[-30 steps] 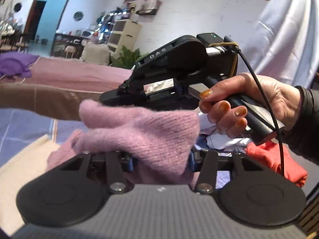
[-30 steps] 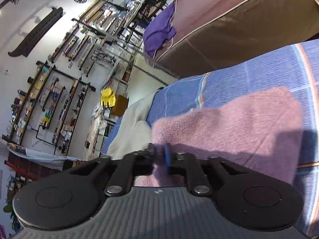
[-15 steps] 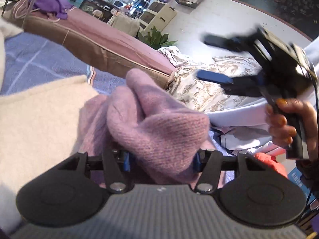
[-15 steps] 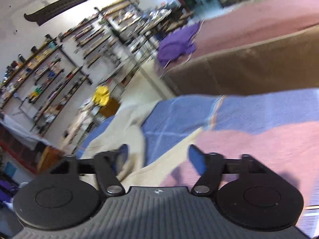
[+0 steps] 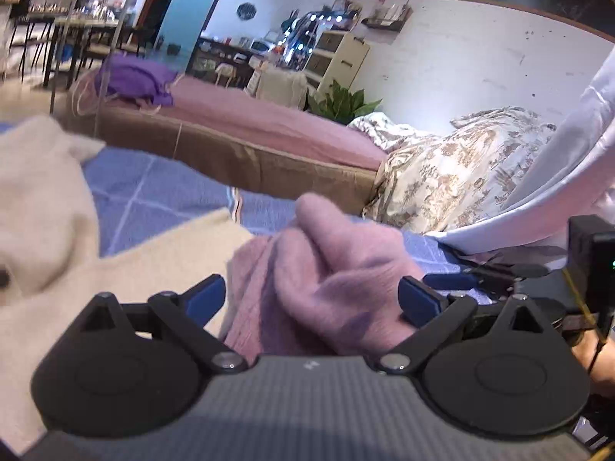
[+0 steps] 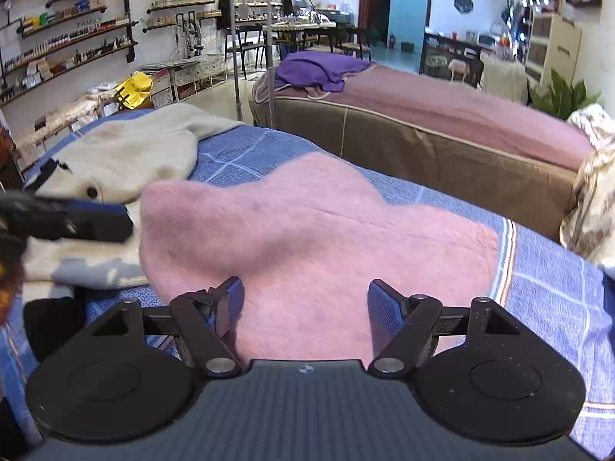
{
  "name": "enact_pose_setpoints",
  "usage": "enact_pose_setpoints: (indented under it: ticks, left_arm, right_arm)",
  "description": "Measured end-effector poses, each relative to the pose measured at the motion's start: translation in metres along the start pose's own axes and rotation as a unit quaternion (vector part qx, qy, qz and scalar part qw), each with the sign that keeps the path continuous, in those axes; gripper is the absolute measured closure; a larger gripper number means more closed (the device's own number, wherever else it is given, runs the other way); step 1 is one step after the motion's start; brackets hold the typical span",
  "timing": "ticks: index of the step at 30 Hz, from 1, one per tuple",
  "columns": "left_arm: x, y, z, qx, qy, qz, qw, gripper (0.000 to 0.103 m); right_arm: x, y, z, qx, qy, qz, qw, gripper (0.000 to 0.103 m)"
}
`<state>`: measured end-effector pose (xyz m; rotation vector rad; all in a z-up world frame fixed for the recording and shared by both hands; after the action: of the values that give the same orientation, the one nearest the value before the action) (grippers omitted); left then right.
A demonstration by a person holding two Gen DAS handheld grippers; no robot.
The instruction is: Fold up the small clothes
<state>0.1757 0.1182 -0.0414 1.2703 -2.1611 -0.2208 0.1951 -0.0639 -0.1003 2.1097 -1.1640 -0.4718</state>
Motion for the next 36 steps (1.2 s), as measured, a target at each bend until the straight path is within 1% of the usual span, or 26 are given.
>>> enact_pose_setpoints:
  ticks: [2,3,5,6,7,8,10,11,12,15,16,17,18,19,21,22,23,24,26,27,29,30,31,32,34,36]
  left_arm:
    - [0.024,0.016,-0.017,0.016,-0.015,0.034,0.9992,0.005]
    - [0.035,0.017,-0.025,0.017,-0.026,0.043,0.9986,0.005]
    - [0.056,0.004,-0.034,0.017,-0.072,0.045,0.9962,0.005]
    - [0.067,-0.004,-0.036,0.012,-0.096,0.039,0.9945,0.006]
    - [0.076,-0.015,-0.037,0.004,-0.112,0.037,0.993,0.007]
    - [0.084,-0.028,-0.038,-0.012,-0.118,0.048,0.9917,0.008]
    - [0.093,-0.053,-0.035,-0.045,-0.115,0.074,0.9896,0.016]
    - [0.094,-0.063,-0.032,-0.061,-0.116,0.072,0.9888,0.018]
    - [0.093,-0.073,-0.026,-0.076,-0.119,0.065,0.9878,0.019]
    - [0.087,-0.085,-0.01,-0.096,-0.148,0.051,0.983,0.019]
    - [0.083,-0.088,-0.005,-0.101,-0.164,0.036,0.9807,0.017]
    - [0.077,-0.091,0.001,-0.105,-0.172,0.031,0.9789,0.017]
    - [0.072,-0.093,0.005,-0.112,-0.165,0.031,0.9794,0.016]
    - [0.066,-0.096,0.011,-0.124,-0.159,0.025,0.9793,0.016]
    - [0.059,-0.097,0.02,-0.131,-0.173,0.007,0.976,0.016]
    - [0.057,-0.093,0.022,-0.127,-0.175,0.0,0.9764,0.016]
    - [0.055,-0.088,0.023,-0.118,-0.176,-0.004,0.9773,0.018]
    - [0.054,-0.083,0.023,-0.113,-0.185,-0.014,0.9761,0.021]
    - [0.05,-0.078,0.024,-0.114,-0.201,-0.025,0.9727,0.024]
    - [0.047,-0.078,0.025,-0.119,-0.197,-0.021,0.973,0.024]
    - [0.042,-0.08,0.026,-0.125,-0.194,-0.012,0.9729,0.021]
    - [0.042,-0.081,0.028,-0.123,-0.207,-0.018,0.9704,0.017]
    - [0.042,-0.082,0.03,-0.116,-0.225,-0.026,0.9672,0.011]
    - [0.04,-0.083,0.031,-0.112,-0.231,-0.031,0.9661,0.008]
    - [0.033,-0.087,0.03,-0.117,-0.219,-0.028,0.9684,0.001]
    - [0.026,-0.092,0.034,-0.139,-0.212,-0.024,0.9671,0.0]
  right_arm:
    - [-0.006,-0.009,-0.003,-0.002,0.001,-0.005,1.0,0.0]
    - [-0.007,-0.011,-0.003,-0.004,-0.004,-0.01,1.0,0.0]
    - [-0.007,-0.012,0.001,-0.003,-0.013,-0.012,1.0,0.0]
    - [-0.006,-0.014,0.002,0.002,-0.016,-0.01,1.0,0.0]
    - [-0.008,-0.011,0.006,0.009,-0.016,-0.007,1.0,0.0]
    - [-0.009,-0.008,0.009,0.015,-0.013,-0.005,1.0,0.0]
    - [-0.01,-0.001,0.014,0.032,-0.017,0.002,0.999,0.0]
    - [-0.007,0.002,0.015,0.037,-0.026,0.004,0.999,0.0]
    - [-0.007,0.014,0.021,0.042,-0.038,0.009,0.998,0.0]
    - [0.013,0.033,0.028,0.042,-0.097,0.037,0.994,0.0]
    - [0.019,0.039,0.031,0.042,-0.113,0.049,0.992,0.0]
    - [0.022,0.043,0.033,0.043,-0.12,0.06,0.99,0.0]
    - [0.024,0.045,0.035,0.041,-0.117,0.062,0.99,0.0]
    - [0.024,0.044,0.037,0.032,-0.108,0.059,0.992,0.0]
    - [0.024,0.035,0.041,0.025,-0.107,0.045,0.993,0.0]
    - [0.023,0.03,0.042,0.024,-0.113,0.028,0.993,0.0]
    - [0.021,0.023,0.043,0.024,-0.124,0.001,0.992,0.0]
    - [0.017,0.018,0.043,0.024,-0.129,-0.012,0.991,0.0]
    - [0.01,0.012,0.044,0.028,-0.124,-0.01,0.992,0.0]
    - [0.006,0.01,0.043,0.028,-0.116,-0.01,0.993,0.0]
    - [0.0,0.011,0.04,0.037,-0.098,-0.002,0.995,0.0]
    - [0.001,0.016,0.039,0.051,-0.097,0.007,0.994,0.0]
    - [0.004,0.019,0.038,0.057,-0.106,0.013,0.993,0.0]
    - [0.009,0.022,0.039,0.059,-0.12,0.025,0.991,0.0]
    - [0.018,0.019,0.043,0.042,-0.134,0.056,0.989,0.0]
    - [0.023,0.01,0.052,0.015,-0.152,0.027,0.988,0.0]
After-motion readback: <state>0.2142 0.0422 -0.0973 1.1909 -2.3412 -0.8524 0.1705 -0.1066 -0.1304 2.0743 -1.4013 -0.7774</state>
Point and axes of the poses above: each gripper's, at about its wrist camera, not at the fingertips, and y roughly against the way its jaws point, x to its right, z to its underside, the point moved 5 cm from there along -y, roughly the way its jaws point, and after that the axes turned 2 degrees about y, right-handed, at the moved point
